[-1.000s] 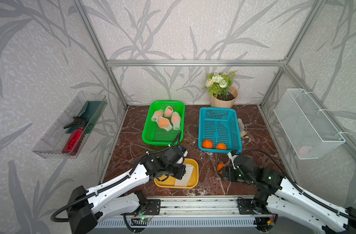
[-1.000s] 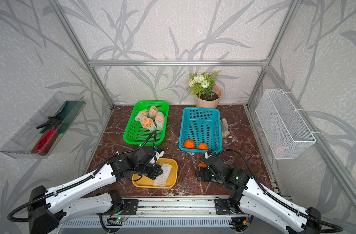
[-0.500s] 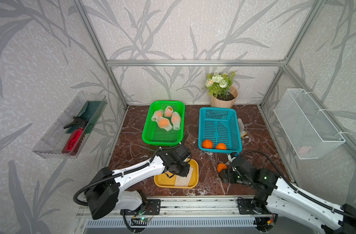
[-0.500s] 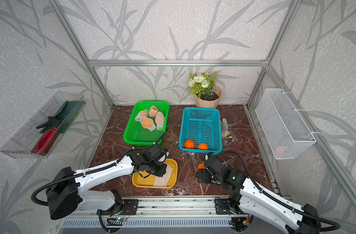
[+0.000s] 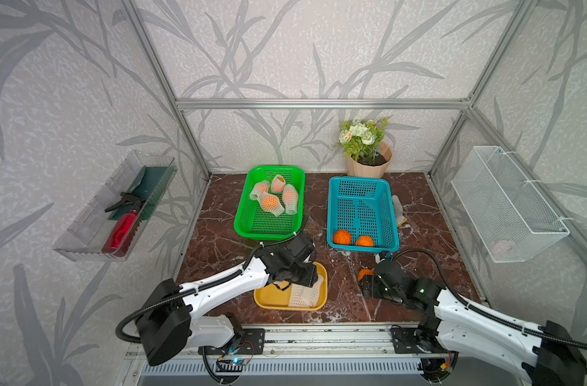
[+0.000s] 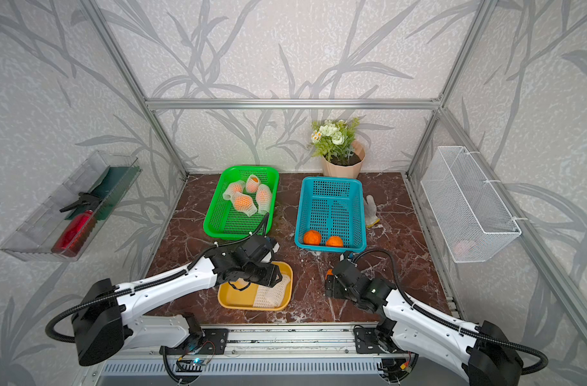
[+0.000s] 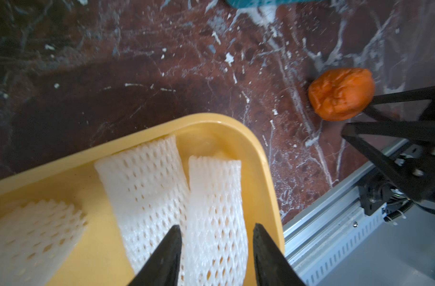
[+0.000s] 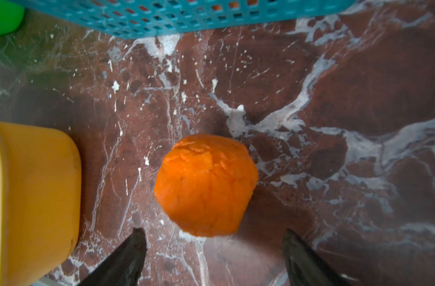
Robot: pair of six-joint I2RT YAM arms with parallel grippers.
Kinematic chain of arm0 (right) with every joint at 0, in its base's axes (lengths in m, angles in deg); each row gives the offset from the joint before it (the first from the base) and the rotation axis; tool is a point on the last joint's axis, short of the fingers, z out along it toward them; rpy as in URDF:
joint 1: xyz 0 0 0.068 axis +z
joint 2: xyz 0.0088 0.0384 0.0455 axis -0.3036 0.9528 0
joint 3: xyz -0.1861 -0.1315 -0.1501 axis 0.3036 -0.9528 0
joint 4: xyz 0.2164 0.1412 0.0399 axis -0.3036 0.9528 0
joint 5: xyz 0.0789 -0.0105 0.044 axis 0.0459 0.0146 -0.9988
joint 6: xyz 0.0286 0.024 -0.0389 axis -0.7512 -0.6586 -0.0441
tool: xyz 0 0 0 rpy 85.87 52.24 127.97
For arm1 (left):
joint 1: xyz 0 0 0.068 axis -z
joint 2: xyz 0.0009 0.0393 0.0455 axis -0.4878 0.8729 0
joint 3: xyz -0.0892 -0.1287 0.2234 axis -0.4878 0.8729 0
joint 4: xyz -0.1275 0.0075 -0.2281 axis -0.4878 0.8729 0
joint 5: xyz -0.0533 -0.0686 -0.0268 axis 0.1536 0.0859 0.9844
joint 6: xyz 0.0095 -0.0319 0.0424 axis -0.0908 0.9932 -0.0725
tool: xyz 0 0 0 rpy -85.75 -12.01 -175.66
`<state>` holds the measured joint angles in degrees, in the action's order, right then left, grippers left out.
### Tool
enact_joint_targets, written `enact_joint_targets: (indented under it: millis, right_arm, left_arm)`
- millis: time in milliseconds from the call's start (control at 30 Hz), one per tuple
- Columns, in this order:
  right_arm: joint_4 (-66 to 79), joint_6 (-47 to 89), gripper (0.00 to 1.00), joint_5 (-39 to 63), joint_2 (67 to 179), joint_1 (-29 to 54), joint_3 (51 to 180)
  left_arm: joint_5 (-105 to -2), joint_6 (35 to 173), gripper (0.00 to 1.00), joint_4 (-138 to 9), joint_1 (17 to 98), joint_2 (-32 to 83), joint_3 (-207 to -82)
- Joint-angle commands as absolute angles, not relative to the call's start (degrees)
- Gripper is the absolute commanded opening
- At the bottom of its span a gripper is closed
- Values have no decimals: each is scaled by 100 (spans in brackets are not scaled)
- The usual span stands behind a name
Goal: Remove foam nets from oranges
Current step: Pick up the orange from the center of the board.
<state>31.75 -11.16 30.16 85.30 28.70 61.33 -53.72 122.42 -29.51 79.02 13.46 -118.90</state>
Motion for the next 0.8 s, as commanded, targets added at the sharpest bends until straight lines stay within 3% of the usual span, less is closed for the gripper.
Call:
enact_joint_targets:
  millis: [0, 367, 600, 767]
  right_arm:
    - [2627, -1214, 84, 3125, 8642, 2752, 6056]
    - [1990, -1275, 78, 2943, 9177, 2515, 5951]
    - [1681, -1431, 71, 3068, 9470, 2460, 5834]
    - [1582, -1465, 62, 3063, 9561, 2452, 5815]
  left_arm:
    - [-5484, 12443, 55, -3011, 7894, 789, -11798]
    - [-6087, 12095, 60, -2426, 7912, -718, -12095]
    - [-6921, 11354, 75, -1879, 7907, -1451, -12691]
    - [-7499, 10897, 80, -1333, 7903, -1469, -13234]
